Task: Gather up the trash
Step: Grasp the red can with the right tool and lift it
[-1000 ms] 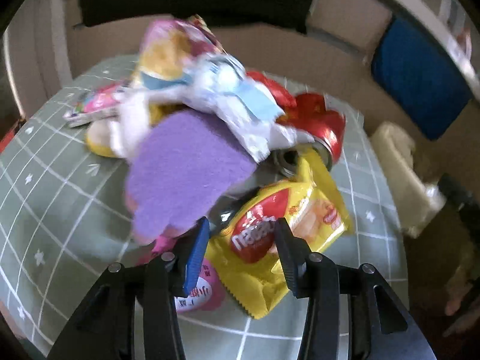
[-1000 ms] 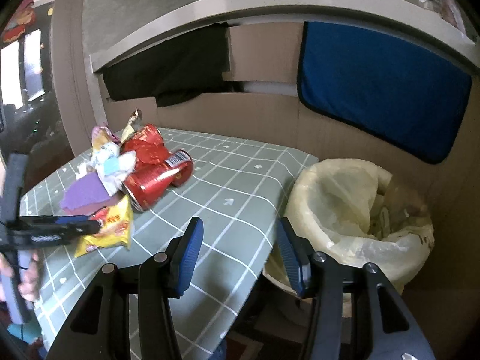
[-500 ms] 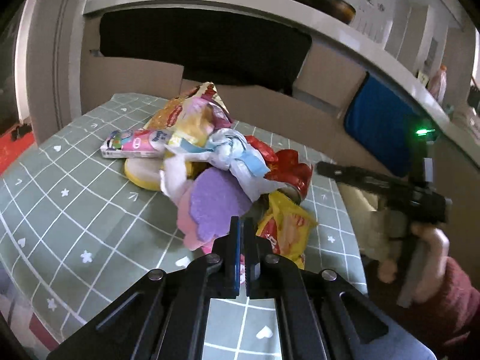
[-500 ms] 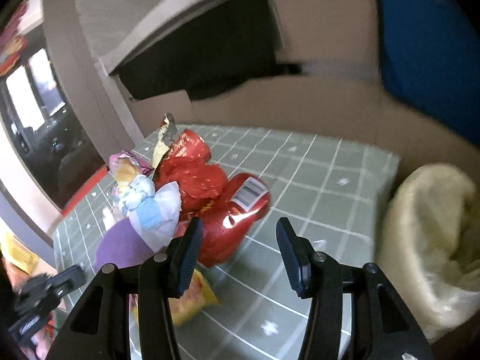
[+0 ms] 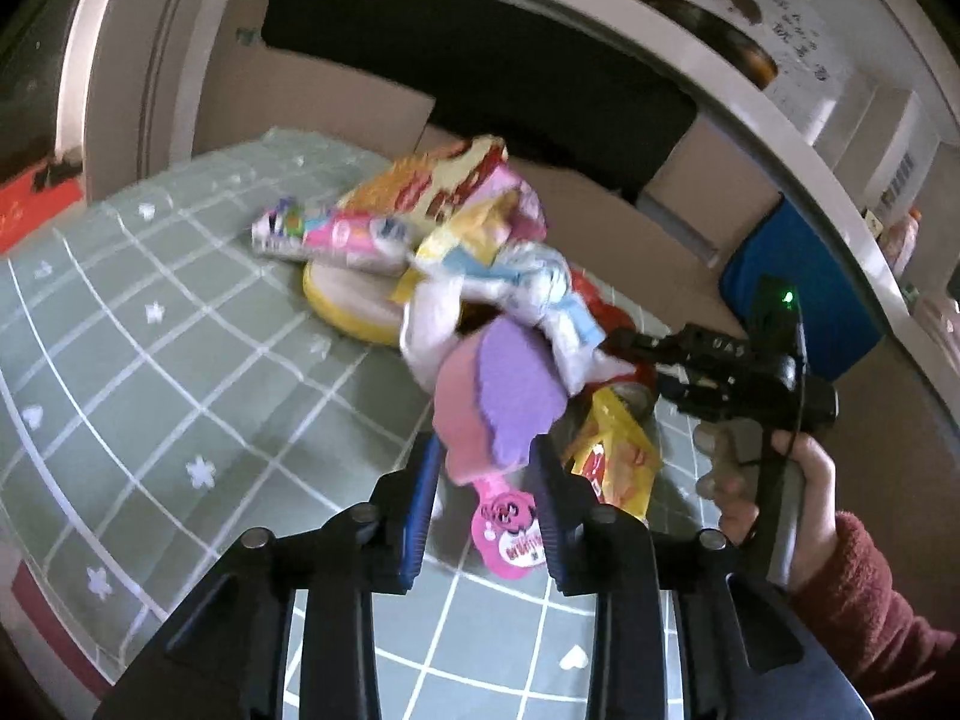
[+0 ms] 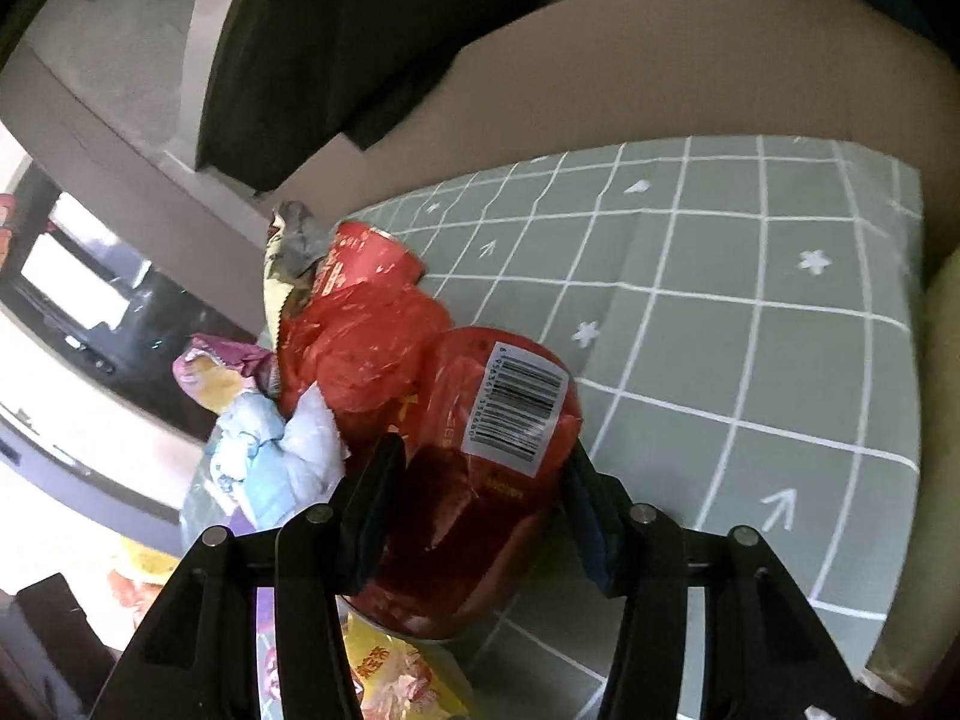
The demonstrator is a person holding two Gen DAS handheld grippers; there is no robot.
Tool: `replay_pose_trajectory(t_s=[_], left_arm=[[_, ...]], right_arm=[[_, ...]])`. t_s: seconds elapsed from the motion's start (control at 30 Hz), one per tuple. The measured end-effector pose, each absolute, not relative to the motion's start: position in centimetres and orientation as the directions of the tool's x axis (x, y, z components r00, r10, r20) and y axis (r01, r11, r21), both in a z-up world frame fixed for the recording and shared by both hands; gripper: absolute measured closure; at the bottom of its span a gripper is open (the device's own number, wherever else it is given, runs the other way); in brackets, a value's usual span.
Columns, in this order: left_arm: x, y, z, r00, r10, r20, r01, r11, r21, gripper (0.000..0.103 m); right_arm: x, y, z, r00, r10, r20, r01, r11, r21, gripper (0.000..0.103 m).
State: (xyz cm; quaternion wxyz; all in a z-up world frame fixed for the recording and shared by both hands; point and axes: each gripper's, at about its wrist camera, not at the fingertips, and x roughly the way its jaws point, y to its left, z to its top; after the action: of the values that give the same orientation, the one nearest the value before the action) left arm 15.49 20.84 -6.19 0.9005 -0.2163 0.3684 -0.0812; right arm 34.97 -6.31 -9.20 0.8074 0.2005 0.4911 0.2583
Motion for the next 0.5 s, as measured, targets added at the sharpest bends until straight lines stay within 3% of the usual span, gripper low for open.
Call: replay_pose_trajectory(t_s=[0.13, 0.27, 0.33, 0.5], left_arm=[[15.6, 19.6, -7.6, 0.657, -0.321, -0.682, 0.004, 0.906, -0.423, 0.068], [16.3, 18.3, -8.9, 0.616, -0.285, -0.734, -0.029, 0.923, -0.383, 0.067], [16.7, 17.9, -9.3, 0.607, -0.273, -0.746, -0.041, 0.927, -0.373, 0.067], [16.9, 18.6, -7.5, 0.673, -0.313, -0.67, -0.025, 0.896, -0.443, 0.065]], right_arm=[[34.8, -5.5, -9.0, 0.353, 0.633, -0.689, -0.273, 0.774, 0.571, 0.053], [33.7, -5.7, -7.9, 0.369, 0.664, -0.65, -0.344, 0.747, 0.568, 0.069], [32.8, -6.4, -6.9, 0.412, 0.638, -0.651, -0.362, 0.77, 0.525, 0.071], [29.9, -8.9, -4.2, 0.547, 0.481, -0.685, -0.379, 0.872, 0.31, 0.073]])
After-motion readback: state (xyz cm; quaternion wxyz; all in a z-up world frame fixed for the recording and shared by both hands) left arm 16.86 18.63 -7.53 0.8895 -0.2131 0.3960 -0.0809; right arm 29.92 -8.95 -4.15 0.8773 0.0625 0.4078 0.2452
